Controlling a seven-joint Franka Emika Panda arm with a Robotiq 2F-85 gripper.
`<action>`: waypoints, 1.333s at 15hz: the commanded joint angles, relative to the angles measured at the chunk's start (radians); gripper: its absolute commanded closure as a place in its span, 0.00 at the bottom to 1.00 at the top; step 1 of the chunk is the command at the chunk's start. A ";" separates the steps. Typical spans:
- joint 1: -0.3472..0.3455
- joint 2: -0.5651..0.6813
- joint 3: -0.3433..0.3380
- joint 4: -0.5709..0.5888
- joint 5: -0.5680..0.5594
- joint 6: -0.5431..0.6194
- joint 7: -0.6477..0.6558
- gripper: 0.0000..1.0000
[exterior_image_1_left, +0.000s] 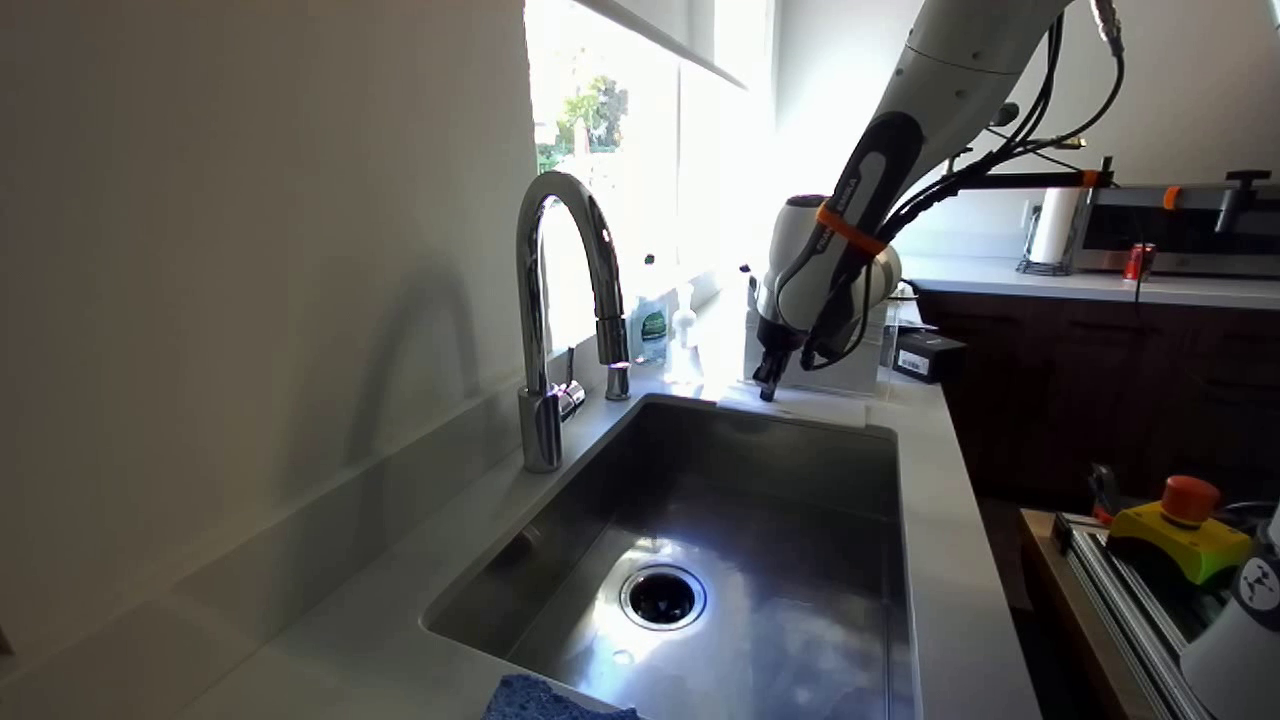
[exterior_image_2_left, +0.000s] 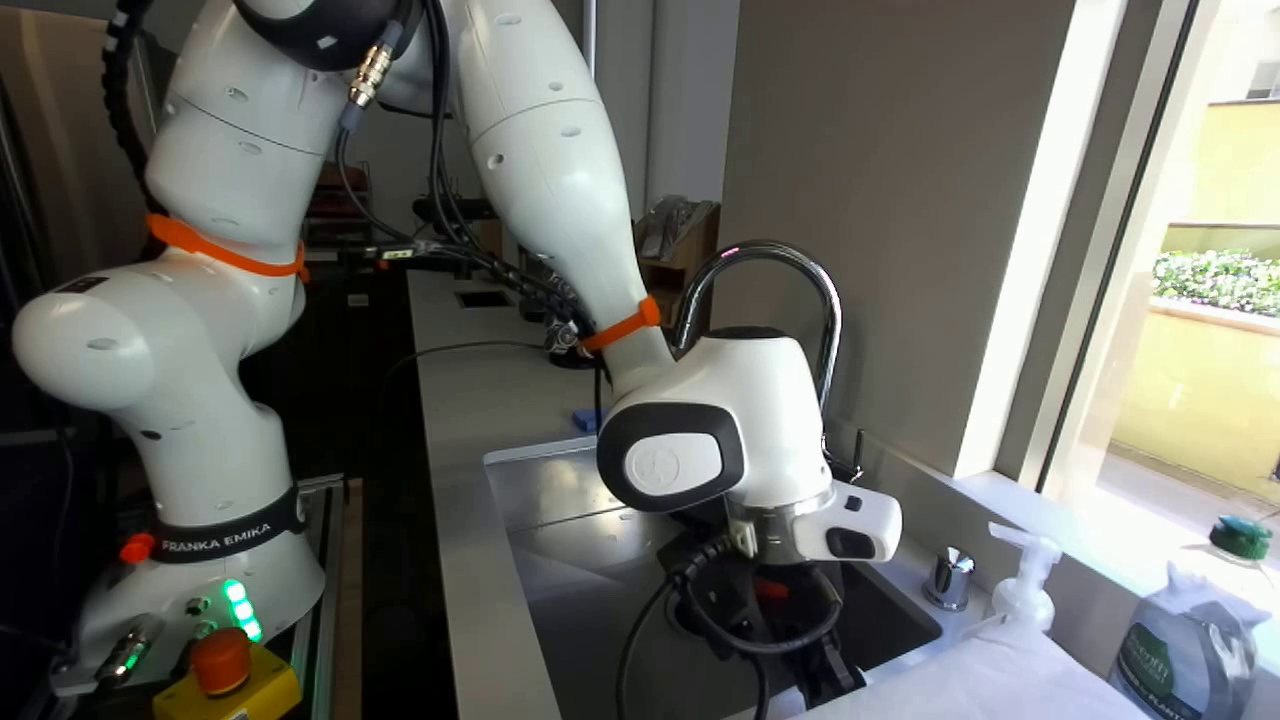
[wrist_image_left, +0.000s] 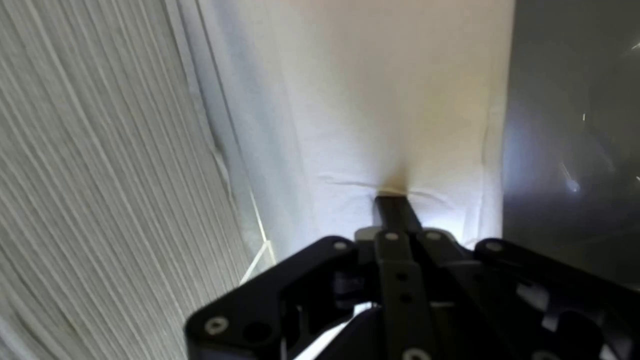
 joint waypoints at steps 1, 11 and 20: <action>0.013 -0.012 0.003 -0.003 0.000 0.004 0.030 1.00; 0.048 -0.071 -0.028 -0.019 -0.008 -0.031 0.076 1.00; 0.155 -0.155 -0.150 -0.020 -0.047 -0.071 0.217 1.00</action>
